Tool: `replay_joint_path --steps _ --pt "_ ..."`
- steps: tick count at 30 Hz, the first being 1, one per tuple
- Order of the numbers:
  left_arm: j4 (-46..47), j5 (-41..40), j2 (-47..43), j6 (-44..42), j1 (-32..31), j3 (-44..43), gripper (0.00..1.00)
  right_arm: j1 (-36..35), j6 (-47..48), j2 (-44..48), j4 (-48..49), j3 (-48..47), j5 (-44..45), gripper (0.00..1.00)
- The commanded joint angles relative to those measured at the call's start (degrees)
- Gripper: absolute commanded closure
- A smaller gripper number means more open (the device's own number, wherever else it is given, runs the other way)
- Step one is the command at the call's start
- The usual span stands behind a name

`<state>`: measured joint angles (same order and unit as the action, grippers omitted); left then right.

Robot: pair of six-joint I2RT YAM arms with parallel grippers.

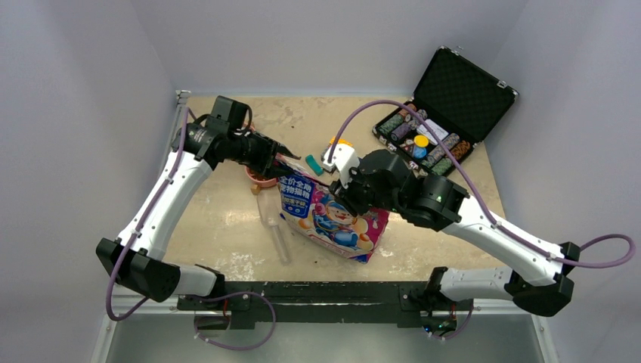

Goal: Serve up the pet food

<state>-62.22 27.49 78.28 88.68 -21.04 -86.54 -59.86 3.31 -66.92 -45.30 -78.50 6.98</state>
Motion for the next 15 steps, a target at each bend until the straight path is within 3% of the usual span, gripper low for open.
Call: replay_joint_path --steps 1,4,9,12,15 --pt "1.3 -2.3 -1.4 -1.4 -0.1 -1.7 0.55 -2.4 4.9 -5.2 -0.6 -5.1 4.3 0.6" --pt "2.3 -2.7 -1.1 -1.0 -0.1 -1.3 0.55 -3.8 6.2 -9.5 1.3 -8.5 9.1 0.59" --pt "1.9 -3.0 -1.2 -1.4 0.3 -1.4 0.66 -5.5 9.5 -16.9 2.8 -13.8 25.3 0.65" --pt "1.6 -3.4 -1.7 -2.0 1.2 -0.6 0.71 -6.9 11.2 -16.1 3.8 -11.1 32.7 1.0" --pt "3.5 -3.5 -2.3 -2.0 1.9 1.3 0.87 -7.3 8.0 -9.9 -0.9 -9.8 26.5 1.0"
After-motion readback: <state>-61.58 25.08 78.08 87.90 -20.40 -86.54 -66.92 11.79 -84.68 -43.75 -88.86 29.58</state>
